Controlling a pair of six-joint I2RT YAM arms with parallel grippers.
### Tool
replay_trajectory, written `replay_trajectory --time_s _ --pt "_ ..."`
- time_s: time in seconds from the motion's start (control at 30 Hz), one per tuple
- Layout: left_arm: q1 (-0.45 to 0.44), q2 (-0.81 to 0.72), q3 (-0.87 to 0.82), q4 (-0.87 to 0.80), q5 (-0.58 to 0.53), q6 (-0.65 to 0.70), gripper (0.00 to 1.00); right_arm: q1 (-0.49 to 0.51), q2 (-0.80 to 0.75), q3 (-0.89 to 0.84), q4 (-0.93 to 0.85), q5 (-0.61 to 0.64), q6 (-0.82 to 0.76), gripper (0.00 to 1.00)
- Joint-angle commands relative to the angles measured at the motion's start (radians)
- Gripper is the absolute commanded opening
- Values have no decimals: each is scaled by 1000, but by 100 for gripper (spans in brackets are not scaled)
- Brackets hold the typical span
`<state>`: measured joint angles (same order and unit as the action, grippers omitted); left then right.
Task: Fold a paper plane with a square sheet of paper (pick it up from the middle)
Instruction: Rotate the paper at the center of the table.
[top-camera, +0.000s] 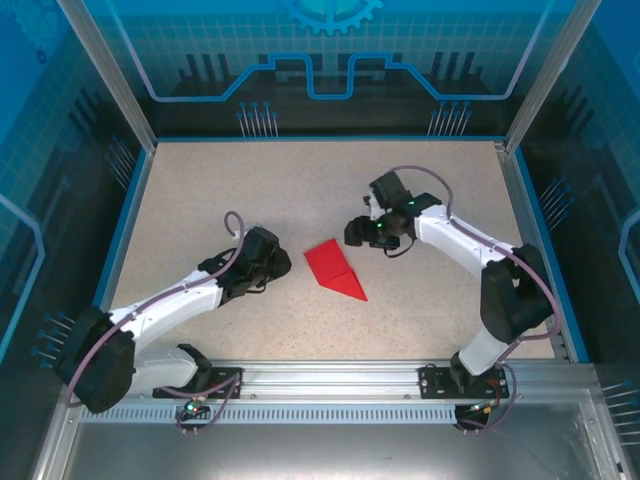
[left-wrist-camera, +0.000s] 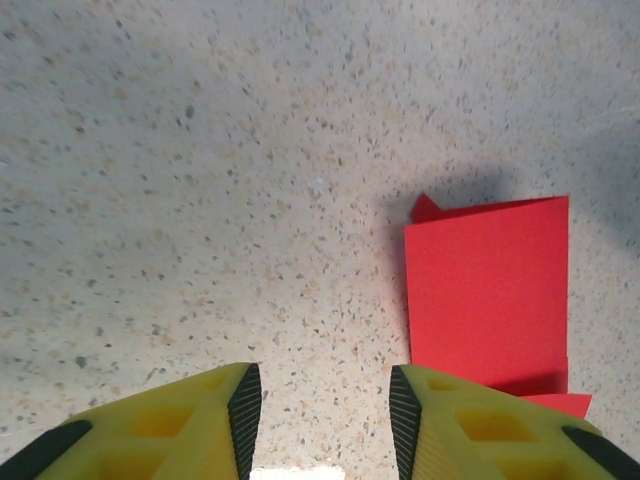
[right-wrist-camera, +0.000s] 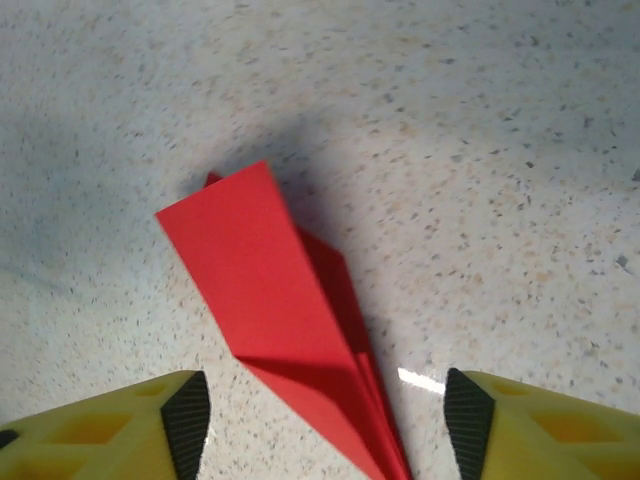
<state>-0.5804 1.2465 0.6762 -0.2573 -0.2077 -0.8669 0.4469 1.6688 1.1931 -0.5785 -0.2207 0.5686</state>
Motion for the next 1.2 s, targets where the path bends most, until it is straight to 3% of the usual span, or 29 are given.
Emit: replay_trajectory --time_s 0.0,0.17,0.5,0.7,0.9,1.07,1.17 --pt "5 54 31 42 83 -6 43 -17 78 -25 146 -232 -33 61" --pt "5 126 66 54 154 -1 42 -16 190 27 172 -316 -63 56" --pt "4 192 98 46 201 12 42 -11 317 64 181 -307 -75 48" --pt "4 209 101 59 223 12 41 -32 301 -7 250 -282 5 25" --pt "4 219 103 65 228 14 41 -43 206 -195 446 -223 215 15" --pt "5 234 115 74 245 17 41 -42 142 -286 527 -190 293 20" --pt "4 238 114 82 255 15 41 -47 100 -284 481 -181 256 29"
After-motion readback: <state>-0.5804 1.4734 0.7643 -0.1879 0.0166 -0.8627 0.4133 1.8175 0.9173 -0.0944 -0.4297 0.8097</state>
